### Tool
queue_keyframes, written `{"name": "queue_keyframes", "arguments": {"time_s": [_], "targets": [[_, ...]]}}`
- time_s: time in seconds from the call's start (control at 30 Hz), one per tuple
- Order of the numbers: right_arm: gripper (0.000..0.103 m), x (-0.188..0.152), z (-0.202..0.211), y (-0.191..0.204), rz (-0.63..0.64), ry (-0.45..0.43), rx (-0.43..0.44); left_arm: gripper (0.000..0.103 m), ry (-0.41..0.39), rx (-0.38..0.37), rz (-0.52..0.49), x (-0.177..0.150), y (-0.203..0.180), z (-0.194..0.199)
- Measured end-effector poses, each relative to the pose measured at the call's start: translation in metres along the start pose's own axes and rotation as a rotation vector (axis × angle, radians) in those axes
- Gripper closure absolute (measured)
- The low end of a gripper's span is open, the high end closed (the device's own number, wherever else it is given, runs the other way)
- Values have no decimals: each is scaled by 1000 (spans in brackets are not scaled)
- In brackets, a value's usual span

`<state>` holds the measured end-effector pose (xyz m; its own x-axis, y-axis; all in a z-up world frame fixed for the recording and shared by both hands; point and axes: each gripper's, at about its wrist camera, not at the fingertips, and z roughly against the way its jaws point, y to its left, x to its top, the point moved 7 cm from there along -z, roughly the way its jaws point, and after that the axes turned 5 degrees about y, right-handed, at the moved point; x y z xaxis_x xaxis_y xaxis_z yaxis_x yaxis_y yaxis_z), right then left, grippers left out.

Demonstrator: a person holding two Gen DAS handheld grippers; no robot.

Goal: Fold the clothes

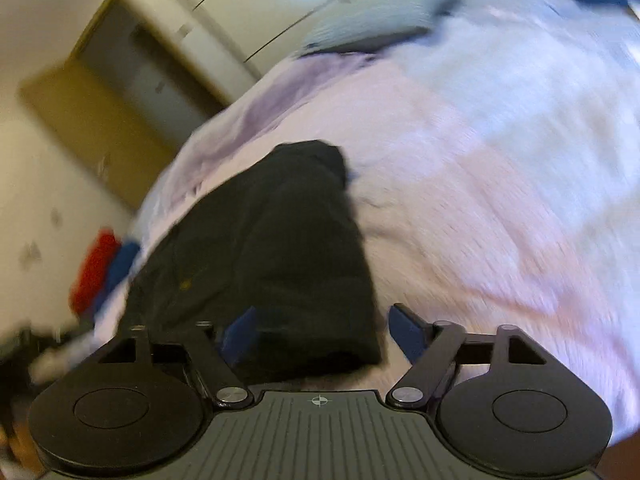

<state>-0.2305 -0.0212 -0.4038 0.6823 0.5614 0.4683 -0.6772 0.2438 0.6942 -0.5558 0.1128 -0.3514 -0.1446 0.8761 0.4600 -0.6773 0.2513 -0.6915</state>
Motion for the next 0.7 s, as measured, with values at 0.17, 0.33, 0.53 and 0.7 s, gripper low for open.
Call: {"name": "queue_keyframes", "arguments": {"time_s": [0.17,0.33,0.53,0.7], "targets": [[26,-1,11,-25,-247,-21,96,53,-33,-36,216,-24,21,-20],[26,3,11,-42,-394,-27,141,45,-44,-11,326,-34,39,-47],[26,-4,-3,-43,-320,29,33,46,-24,47,268,-32,44,-54],[26,-2,19,-21,-139,-44,-49,55,-21,28,208,-28,37,-26]]}}
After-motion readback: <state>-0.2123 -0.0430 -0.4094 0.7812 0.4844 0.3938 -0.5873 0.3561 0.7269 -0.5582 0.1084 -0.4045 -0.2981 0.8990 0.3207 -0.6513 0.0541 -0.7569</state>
